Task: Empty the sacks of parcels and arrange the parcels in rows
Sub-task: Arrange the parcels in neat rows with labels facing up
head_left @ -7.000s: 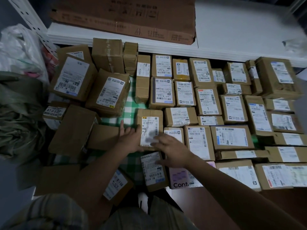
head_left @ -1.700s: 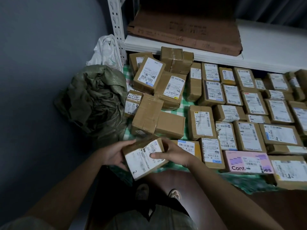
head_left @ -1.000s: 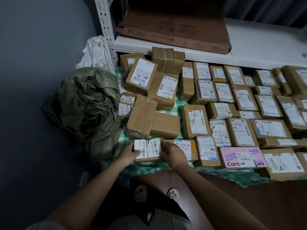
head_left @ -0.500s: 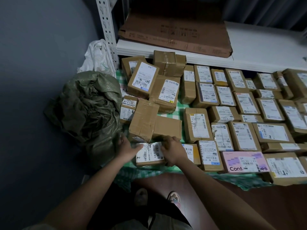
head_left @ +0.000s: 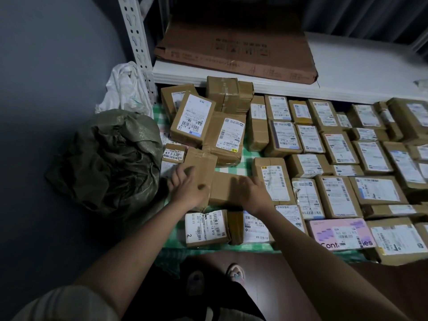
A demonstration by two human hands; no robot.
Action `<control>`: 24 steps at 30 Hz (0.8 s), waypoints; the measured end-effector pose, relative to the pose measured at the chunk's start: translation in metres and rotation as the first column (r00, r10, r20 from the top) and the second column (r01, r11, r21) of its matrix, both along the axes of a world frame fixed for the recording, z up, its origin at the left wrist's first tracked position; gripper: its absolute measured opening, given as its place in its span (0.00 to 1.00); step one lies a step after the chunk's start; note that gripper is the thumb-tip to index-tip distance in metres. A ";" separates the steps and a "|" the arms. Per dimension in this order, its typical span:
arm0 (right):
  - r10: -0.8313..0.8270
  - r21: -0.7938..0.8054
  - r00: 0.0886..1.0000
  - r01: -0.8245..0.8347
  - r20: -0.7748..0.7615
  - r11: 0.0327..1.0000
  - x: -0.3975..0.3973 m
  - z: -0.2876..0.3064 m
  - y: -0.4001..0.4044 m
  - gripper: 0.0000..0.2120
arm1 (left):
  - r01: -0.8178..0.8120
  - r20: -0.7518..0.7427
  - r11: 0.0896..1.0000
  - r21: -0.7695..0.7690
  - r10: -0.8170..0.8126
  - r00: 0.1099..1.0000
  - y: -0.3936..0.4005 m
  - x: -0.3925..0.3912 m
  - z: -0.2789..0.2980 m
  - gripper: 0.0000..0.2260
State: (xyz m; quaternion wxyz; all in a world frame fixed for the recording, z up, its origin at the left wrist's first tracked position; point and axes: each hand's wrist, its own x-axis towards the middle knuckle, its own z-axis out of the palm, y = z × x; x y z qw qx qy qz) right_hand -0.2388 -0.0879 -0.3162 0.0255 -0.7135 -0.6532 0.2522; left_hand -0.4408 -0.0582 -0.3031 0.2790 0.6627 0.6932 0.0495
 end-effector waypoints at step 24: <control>-0.524 -0.495 0.600 0.233 -0.604 0.837 0.044 -0.010 0.186 0.39 | -0.263 -0.200 0.962 0.074 0.273 0.941 0.174 0.054 0.023 0.59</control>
